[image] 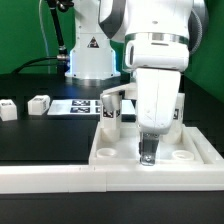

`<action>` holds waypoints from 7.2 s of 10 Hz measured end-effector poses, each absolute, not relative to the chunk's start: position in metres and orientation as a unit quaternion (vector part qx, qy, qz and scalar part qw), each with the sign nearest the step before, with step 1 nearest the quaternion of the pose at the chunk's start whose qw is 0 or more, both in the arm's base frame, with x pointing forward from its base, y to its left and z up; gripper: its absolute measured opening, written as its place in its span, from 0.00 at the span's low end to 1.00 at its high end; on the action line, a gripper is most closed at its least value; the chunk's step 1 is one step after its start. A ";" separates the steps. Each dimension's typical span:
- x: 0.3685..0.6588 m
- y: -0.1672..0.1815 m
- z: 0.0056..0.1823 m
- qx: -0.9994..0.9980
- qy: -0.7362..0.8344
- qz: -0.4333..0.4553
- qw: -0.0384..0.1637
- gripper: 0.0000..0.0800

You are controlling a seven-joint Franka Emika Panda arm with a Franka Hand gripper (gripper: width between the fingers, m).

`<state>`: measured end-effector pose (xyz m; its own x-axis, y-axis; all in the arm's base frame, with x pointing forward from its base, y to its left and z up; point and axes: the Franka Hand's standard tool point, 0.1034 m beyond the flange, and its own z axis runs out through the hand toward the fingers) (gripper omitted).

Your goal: Assemble square table

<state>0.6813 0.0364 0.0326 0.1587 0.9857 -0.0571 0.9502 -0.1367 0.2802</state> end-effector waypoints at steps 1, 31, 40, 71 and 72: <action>0.681 0.036 0.033 0.751 0.645 0.070 0.126 0.81; 0.499 -0.124 0.105 0.997 -0.065 0.040 -0.006 0.81; 0.419 -0.141 0.079 0.939 -0.075 -0.324 -0.084 0.81; 0.348 -0.147 0.011 0.891 -0.067 -0.442 -0.081 0.36; 0.348 -0.147 0.011 0.891 -0.067 -0.442 -0.081 0.36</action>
Offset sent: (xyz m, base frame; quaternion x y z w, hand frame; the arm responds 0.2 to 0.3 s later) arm -0.0398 -0.0394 0.0790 0.0309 -0.0480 -0.0009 0.9984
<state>0.3476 -0.1467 0.0108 0.6003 -0.0487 -0.7983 -0.1916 -0.9778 -0.0845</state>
